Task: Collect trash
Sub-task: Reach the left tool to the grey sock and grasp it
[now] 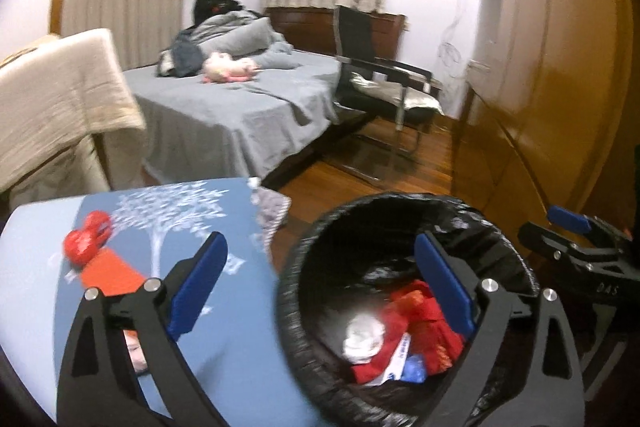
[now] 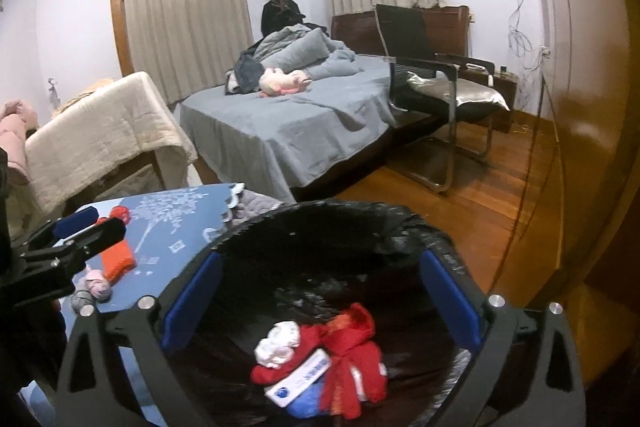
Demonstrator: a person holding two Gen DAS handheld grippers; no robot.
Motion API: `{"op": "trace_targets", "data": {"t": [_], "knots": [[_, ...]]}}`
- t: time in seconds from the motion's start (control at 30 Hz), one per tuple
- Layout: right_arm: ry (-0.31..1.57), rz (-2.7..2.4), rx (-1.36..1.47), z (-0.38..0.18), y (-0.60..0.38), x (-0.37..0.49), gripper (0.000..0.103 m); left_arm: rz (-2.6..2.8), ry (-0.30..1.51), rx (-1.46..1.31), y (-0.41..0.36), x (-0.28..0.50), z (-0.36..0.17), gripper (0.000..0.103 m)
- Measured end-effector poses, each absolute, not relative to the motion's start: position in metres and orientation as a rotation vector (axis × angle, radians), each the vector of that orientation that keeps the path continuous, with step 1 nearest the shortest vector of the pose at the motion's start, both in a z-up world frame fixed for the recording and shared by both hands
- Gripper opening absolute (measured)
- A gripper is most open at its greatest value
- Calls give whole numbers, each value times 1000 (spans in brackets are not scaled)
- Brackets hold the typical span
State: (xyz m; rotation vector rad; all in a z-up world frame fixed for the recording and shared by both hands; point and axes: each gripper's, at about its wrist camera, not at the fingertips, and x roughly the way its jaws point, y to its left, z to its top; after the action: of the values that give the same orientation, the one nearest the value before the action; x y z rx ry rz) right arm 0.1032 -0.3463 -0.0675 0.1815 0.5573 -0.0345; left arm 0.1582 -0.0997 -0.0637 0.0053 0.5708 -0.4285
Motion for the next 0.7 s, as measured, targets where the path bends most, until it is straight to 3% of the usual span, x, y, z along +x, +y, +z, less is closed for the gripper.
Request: {"op": "trace_targets", "data": {"t": [0.7], "knots": [[561,203,118,-81,-207,122,98,-92,607,-54,67,124,-89,93]]}}
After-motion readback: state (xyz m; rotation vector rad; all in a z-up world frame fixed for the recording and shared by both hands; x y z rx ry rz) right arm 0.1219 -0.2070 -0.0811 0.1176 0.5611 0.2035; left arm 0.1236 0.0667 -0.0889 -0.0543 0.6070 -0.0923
